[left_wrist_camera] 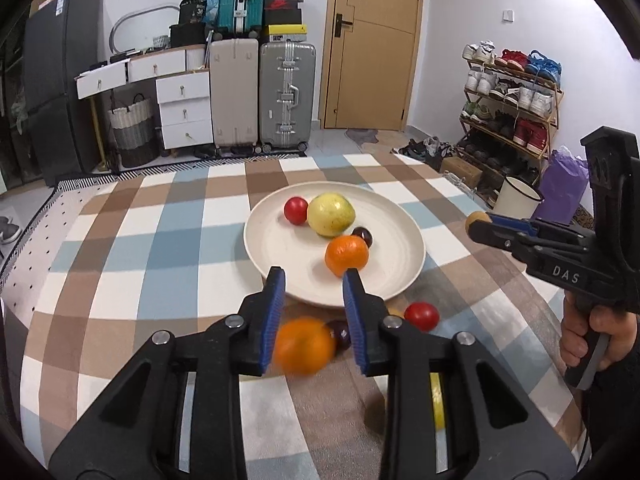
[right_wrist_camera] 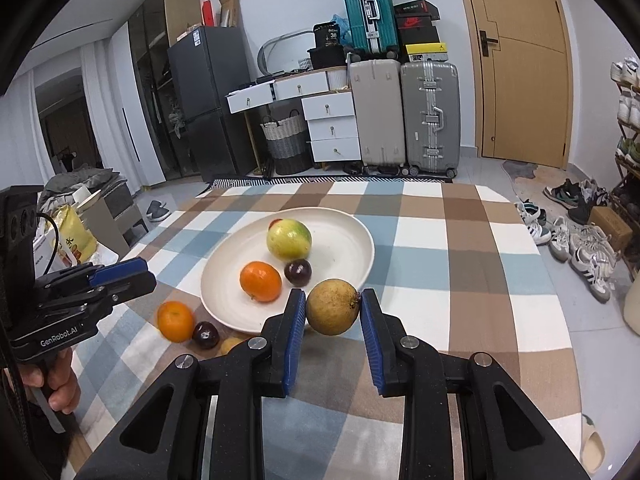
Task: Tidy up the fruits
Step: 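Close the left gripper on the mandarin while the right gripper closes on the brown pear, then carry the mandarin in the left gripper while the right gripper carries the pear over the plate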
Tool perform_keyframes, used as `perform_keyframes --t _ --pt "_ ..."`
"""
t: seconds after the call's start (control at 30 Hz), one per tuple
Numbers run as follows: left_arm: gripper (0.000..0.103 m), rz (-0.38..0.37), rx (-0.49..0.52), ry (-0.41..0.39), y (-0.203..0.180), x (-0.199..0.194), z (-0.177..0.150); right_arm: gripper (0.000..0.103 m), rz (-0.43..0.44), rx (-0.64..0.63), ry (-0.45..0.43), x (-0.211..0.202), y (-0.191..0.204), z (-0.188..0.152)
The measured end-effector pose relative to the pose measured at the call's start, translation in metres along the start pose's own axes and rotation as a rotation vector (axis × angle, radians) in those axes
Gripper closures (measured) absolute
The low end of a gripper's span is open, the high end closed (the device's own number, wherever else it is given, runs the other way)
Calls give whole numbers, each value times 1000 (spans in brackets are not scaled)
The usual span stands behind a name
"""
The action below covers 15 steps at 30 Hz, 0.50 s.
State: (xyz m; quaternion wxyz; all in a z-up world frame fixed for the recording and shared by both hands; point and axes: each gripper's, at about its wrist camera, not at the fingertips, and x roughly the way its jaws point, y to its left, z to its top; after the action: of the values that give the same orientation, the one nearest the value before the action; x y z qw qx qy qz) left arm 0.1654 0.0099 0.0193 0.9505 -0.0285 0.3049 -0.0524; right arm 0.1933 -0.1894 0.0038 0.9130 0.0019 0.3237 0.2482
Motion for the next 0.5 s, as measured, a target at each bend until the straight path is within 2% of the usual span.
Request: perform_keyframes --t 0.2,0.4,0.47,0.5 --pt "76 -24 -7 18 5 6 2 75 5 -27 8 8 12 3" --pt "75 -25 -23 86 18 15 -19 75 11 -16 32 16 8 -6" --pt "71 -16 -24 107 21 20 -25 75 12 -15 36 17 7 -8" --pt "62 -13 -26 121 21 23 -27 75 11 -13 33 17 6 -8"
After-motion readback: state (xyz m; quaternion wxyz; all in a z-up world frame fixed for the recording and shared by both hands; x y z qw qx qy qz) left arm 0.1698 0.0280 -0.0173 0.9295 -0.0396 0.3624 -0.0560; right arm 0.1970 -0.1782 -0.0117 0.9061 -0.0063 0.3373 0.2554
